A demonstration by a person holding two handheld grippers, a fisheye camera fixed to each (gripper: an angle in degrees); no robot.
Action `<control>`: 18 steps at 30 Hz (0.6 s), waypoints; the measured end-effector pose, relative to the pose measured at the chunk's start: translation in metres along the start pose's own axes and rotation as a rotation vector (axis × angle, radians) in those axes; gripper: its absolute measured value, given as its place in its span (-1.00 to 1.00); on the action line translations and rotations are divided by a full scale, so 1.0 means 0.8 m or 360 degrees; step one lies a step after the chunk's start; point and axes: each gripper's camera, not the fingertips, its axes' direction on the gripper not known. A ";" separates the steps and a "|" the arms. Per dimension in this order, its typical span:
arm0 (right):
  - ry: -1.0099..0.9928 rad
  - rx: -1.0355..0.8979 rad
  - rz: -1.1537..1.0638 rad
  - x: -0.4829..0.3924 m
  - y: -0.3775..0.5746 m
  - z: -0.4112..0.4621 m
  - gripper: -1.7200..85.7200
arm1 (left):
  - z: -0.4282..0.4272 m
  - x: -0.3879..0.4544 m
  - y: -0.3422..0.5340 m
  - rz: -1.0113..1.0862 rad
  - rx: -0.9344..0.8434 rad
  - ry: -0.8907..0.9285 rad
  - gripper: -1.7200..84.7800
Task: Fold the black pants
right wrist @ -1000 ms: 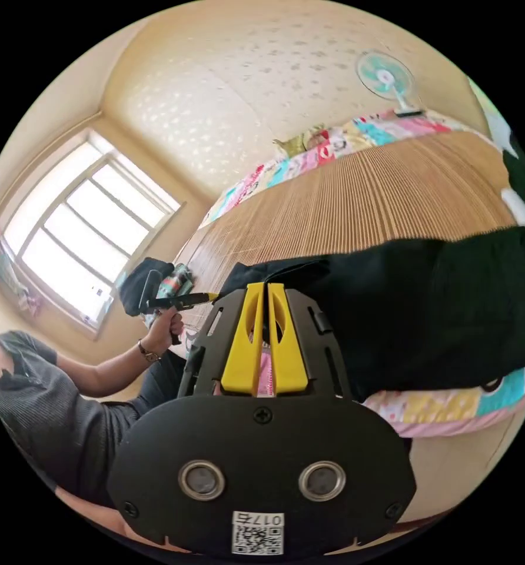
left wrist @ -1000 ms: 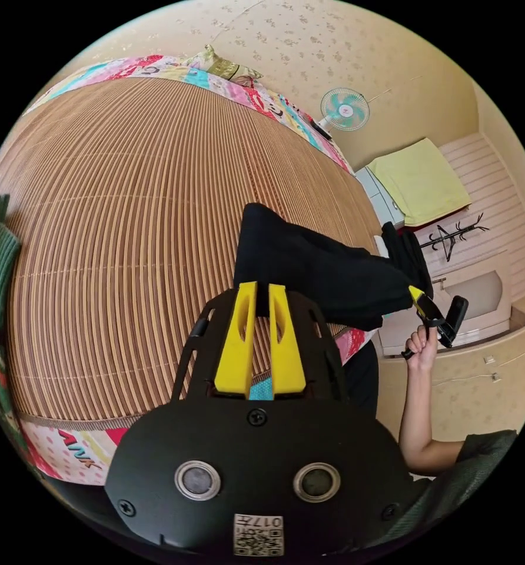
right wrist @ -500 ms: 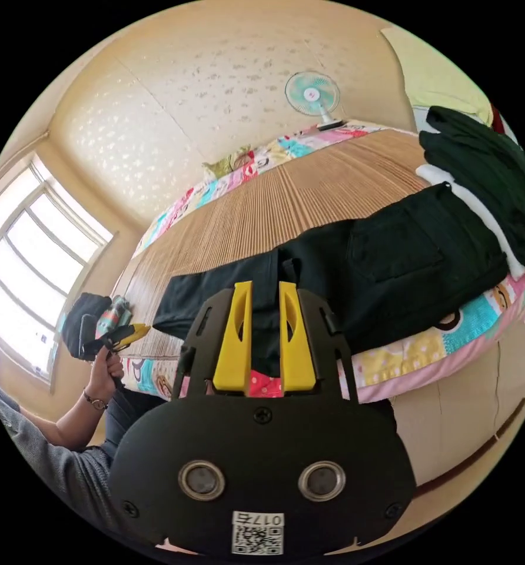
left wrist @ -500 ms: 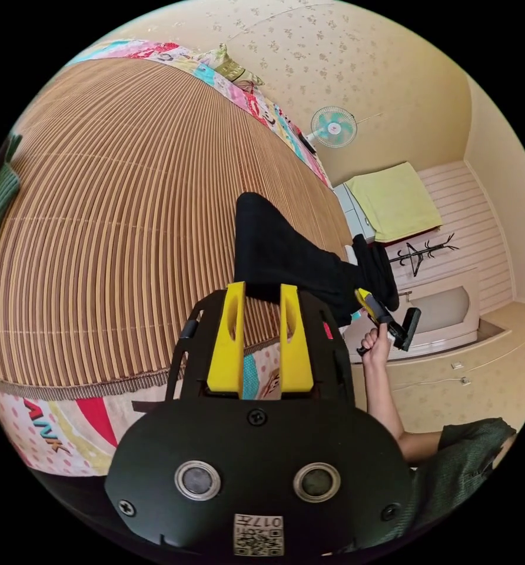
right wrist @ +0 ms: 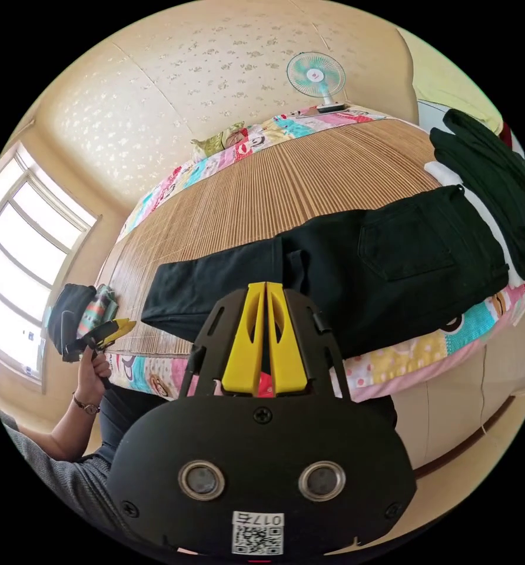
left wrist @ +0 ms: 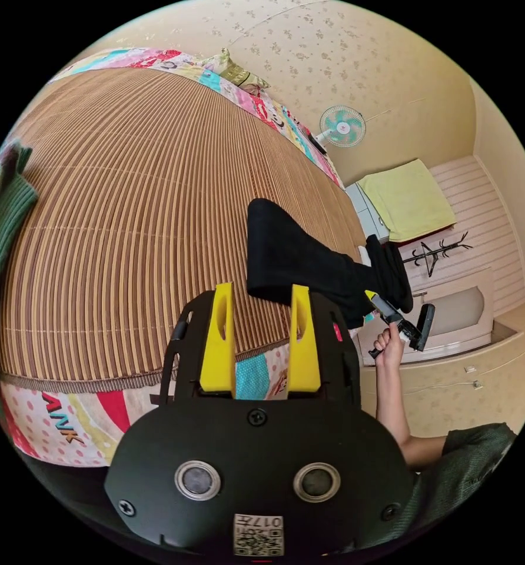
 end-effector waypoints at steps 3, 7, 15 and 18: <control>-0.0061 -0.0050 0.0042 0.018 0.008 0.016 -0.88 | 0.010 -0.002 -0.013 -0.0024 -0.0027 0.0037 -0.64; -0.0098 -0.0076 -0.0020 0.012 0.000 0.047 -0.74 | 0.020 0.011 -0.018 -0.0002 -0.0055 0.0082 -0.62; 0.0244 -0.0275 -0.0159 -0.027 -0.011 0.110 -0.88 | 0.002 0.020 -0.004 0.0042 -0.0029 -0.0045 -0.62; 0.0074 -0.0110 -0.0131 -0.020 0.001 0.064 -0.90 | 0.001 0.004 -0.002 -0.0030 -0.0032 -0.0013 -0.61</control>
